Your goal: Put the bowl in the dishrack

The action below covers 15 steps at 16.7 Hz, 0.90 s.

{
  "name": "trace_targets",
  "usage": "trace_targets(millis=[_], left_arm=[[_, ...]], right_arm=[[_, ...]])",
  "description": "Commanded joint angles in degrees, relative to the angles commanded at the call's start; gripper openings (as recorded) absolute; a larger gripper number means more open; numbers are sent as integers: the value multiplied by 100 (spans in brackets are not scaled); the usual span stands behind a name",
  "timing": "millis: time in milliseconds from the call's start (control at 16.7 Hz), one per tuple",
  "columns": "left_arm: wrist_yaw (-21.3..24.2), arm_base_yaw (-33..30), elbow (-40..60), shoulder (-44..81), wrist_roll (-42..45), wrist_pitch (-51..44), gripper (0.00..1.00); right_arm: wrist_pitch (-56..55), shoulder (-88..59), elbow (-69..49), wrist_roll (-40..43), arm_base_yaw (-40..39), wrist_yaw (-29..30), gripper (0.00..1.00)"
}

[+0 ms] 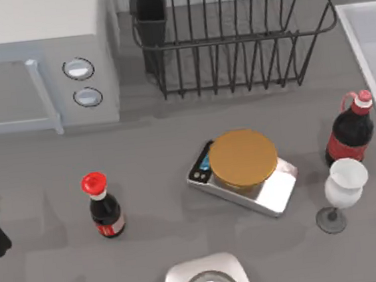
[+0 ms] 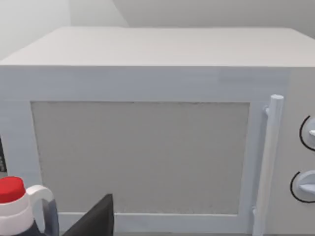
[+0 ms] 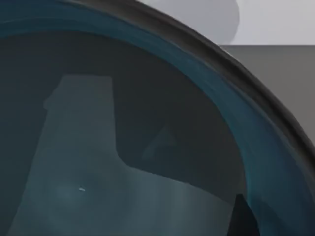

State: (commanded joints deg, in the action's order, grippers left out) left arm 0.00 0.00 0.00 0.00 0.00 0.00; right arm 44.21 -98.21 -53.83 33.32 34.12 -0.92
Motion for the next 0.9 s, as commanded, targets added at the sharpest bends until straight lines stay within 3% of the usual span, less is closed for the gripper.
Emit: trace_targets(millis=[240, 660, 900], left_arm=[[0, 0, 0, 0, 0, 0, 100], [0, 0, 0, 0, 0, 0, 100], [0, 0, 0, 0, 0, 0, 100]], right_arm=[[892, 58, -865, 55, 28, -1, 0], [3791, 389, -3166, 82, 62, -7, 0], [4527, 613, -3898, 61, 51, -3, 0]])
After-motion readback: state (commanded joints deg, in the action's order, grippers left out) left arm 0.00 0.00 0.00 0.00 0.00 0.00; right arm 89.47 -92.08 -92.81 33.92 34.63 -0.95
